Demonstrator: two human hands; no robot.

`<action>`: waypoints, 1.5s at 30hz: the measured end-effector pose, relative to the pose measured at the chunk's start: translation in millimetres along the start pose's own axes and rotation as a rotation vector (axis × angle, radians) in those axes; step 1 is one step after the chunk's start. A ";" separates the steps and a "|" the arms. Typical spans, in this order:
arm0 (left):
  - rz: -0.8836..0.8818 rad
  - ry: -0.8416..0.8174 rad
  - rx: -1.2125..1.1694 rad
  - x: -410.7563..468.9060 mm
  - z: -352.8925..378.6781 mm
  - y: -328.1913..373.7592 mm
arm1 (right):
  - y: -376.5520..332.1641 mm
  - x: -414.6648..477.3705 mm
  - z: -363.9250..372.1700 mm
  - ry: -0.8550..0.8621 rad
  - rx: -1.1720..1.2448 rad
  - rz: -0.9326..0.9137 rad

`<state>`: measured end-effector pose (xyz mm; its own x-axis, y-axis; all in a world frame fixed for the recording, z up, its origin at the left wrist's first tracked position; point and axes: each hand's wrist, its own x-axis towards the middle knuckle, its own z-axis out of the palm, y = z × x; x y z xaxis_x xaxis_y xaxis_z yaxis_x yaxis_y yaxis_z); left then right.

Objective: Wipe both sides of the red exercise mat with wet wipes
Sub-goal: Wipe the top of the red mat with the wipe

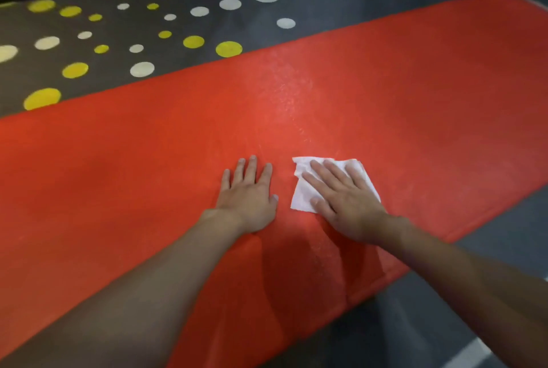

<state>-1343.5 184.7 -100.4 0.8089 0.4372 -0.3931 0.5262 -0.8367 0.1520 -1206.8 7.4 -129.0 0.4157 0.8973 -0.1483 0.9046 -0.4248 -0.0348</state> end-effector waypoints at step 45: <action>-0.353 -0.149 -0.057 -67.1 -8.5 -39.6 | -103.0 -77.5 28.7 0.078 0.029 -0.213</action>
<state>-1416.3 191.3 -72.4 0.5304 0.6392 -0.5569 0.7827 -0.6216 0.0321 -1334.9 -21.8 -142.3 0.2223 0.9733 -0.0575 0.9702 -0.2266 -0.0859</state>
